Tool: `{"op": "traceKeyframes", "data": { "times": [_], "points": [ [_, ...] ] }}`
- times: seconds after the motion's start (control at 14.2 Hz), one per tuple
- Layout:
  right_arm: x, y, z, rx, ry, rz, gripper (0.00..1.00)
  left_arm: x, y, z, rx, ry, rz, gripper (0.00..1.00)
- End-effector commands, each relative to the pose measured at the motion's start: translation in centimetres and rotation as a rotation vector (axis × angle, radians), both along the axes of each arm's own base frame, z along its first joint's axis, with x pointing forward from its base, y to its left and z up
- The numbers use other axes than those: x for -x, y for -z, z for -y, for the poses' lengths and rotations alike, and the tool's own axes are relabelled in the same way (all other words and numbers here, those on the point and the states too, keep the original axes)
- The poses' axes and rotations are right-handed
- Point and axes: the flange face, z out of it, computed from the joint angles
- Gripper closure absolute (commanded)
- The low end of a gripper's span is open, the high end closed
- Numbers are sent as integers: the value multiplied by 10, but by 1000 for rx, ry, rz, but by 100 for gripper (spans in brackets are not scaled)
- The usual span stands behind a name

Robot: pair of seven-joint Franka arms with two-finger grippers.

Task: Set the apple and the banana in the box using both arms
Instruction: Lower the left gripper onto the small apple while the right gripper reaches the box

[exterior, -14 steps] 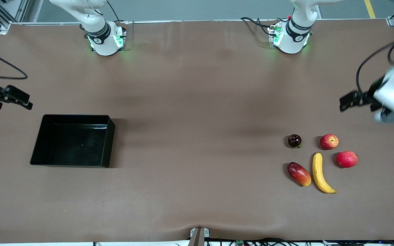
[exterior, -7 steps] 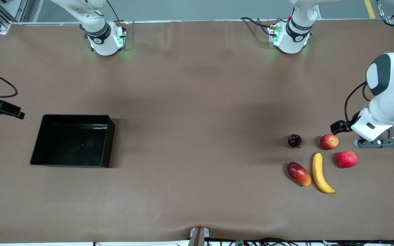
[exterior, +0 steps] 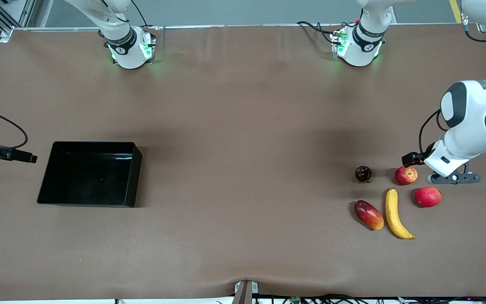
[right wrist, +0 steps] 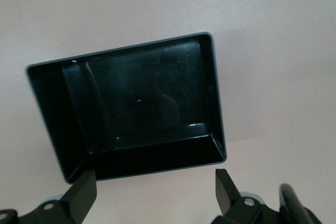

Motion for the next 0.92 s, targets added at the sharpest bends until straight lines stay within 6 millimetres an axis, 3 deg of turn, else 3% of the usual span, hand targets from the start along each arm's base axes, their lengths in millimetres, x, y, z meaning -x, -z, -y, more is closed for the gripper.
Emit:
{"op": "traceKeyframes", "data": {
  "times": [0.0,0.21,0.71,0.85],
  "points": [
    [-6,19,10,27,-53,-22,0,-5,32,-33,8,104,5,0],
    [-14,56,27,27,-68,-28,0,-7,62,-48,29,134,5,0],
    [-19,144,77,-27,-166,-39,0,-8,90,-40,93,92,-23,0],
    [-21,160,79,-27,-167,-34,0,-7,99,-42,96,90,-29,0]
  ]
}}
